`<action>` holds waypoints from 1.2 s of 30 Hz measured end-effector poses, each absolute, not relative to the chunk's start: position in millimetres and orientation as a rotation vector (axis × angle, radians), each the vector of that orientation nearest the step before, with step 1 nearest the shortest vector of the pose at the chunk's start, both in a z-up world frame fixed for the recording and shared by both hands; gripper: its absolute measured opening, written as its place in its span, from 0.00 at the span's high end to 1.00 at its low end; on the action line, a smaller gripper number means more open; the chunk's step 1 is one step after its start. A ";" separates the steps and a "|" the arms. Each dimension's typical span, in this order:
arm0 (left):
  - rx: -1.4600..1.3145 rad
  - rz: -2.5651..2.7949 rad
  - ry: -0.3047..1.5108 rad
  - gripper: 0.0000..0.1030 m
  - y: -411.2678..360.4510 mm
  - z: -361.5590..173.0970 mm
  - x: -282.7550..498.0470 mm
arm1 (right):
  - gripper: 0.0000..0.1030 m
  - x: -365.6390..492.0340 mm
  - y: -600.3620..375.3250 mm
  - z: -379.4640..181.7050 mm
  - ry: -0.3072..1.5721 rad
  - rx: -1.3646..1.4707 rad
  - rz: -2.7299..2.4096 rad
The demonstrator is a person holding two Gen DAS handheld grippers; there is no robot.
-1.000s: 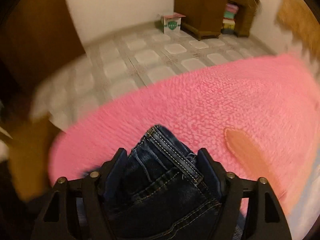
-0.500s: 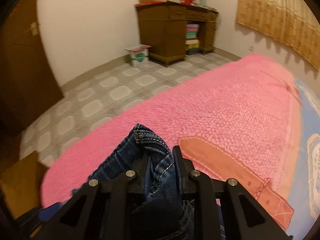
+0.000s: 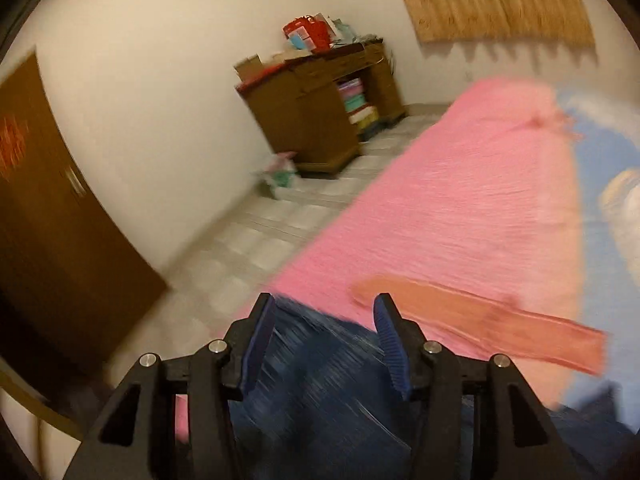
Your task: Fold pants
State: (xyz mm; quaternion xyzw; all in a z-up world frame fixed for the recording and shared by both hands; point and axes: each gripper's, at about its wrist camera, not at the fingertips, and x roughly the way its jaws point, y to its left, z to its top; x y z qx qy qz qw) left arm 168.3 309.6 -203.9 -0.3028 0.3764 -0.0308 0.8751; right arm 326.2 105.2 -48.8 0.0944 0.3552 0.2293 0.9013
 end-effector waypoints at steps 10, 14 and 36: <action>-0.716 -0.099 0.778 0.24 319.1 -208.4 157.9 | 0.50 322.2 81.6 -133.8 0.991 0.201 0.334; -0.717 -0.107 0.774 0.18 315.4 -208.1 160.2 | 0.49 337.0 75.8 -132.5 0.959 0.253 0.280; -0.677 -0.127 0.723 0.68 297.2 -192.8 181.3 | 0.45 187.7 4.7 -105.5 0.874 0.396 0.279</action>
